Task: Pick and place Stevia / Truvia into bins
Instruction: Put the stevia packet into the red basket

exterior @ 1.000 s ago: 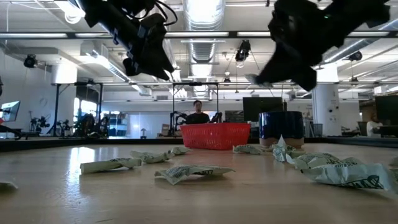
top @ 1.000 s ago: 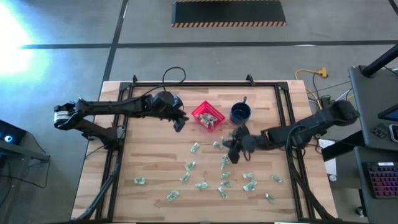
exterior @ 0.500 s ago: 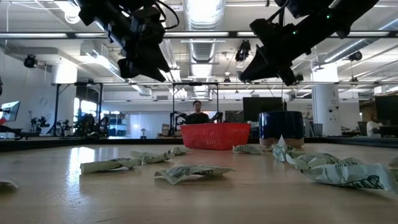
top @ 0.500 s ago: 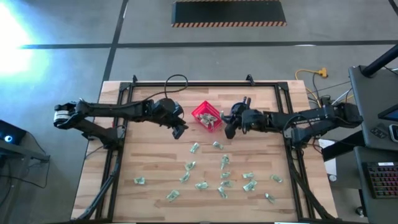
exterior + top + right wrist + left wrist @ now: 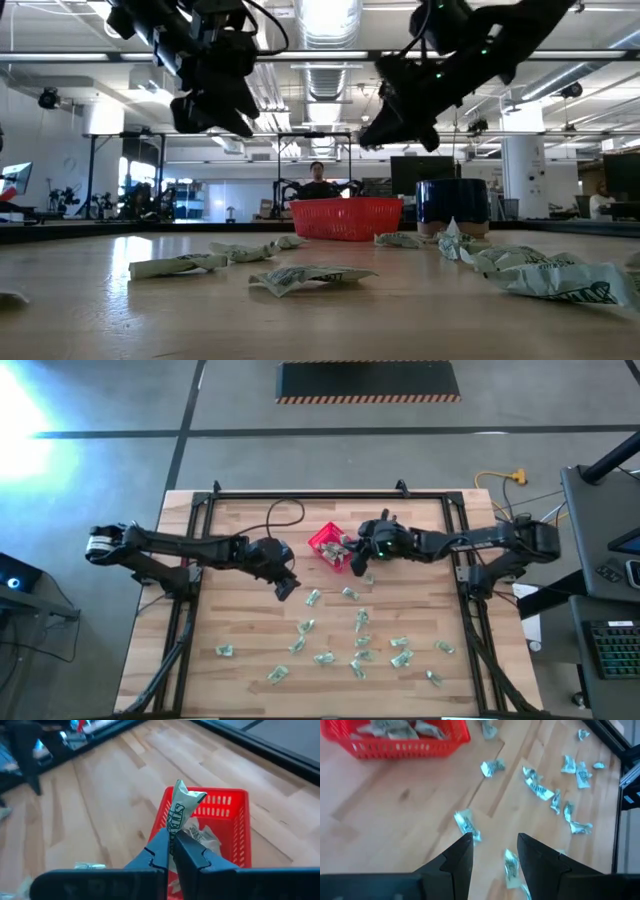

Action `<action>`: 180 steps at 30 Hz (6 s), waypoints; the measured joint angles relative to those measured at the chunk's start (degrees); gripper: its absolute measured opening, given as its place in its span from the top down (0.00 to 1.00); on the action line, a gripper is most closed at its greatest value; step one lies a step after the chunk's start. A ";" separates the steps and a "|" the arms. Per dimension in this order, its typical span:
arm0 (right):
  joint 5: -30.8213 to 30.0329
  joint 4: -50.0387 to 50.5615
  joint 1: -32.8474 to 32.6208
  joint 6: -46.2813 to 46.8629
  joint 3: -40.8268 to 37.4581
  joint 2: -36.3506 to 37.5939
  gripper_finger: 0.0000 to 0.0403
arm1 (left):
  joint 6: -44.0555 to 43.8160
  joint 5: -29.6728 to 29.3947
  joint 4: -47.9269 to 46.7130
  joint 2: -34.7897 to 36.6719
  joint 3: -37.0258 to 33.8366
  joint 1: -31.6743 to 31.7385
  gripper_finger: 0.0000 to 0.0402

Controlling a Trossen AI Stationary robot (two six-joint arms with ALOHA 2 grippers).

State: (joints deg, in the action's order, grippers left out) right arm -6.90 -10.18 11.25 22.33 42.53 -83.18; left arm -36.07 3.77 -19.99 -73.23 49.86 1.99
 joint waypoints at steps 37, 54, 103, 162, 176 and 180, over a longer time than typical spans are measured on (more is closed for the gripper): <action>12.84 35.61 4.35 -12.90 29.22 -16.03 0.63 | -12.26 4.42 -12.10 0.25 -0.57 -22.58 0.66; 36.13 36.90 -2.43 -23.33 29.25 -14.67 0.64 | -26.76 -0.81 -26.00 0.55 -0.67 -44.09 0.66; 36.94 36.31 -6.63 -19.72 28.95 -14.67 0.77 | -28.07 -2.91 -10.03 -6.51 -17.48 -50.99 0.71; 36.90 36.34 -6.63 -20.09 28.93 -14.69 0.82 | -23.11 3.95 -10.58 -3.63 -14.12 -51.34 0.61; 36.88 35.17 -6.62 -21.00 28.93 -14.69 0.82 | -25.12 6.90 -18.01 -3.39 -9.87 -51.38 0.61; 36.88 35.10 -6.62 -20.81 28.93 -14.71 0.82 | -25.13 9.19 -20.55 -3.43 -9.54 -51.68 0.61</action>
State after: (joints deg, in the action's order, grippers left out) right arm 29.98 24.92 4.63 1.52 71.46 -97.89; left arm -61.20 12.96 -40.54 -76.66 40.32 -49.68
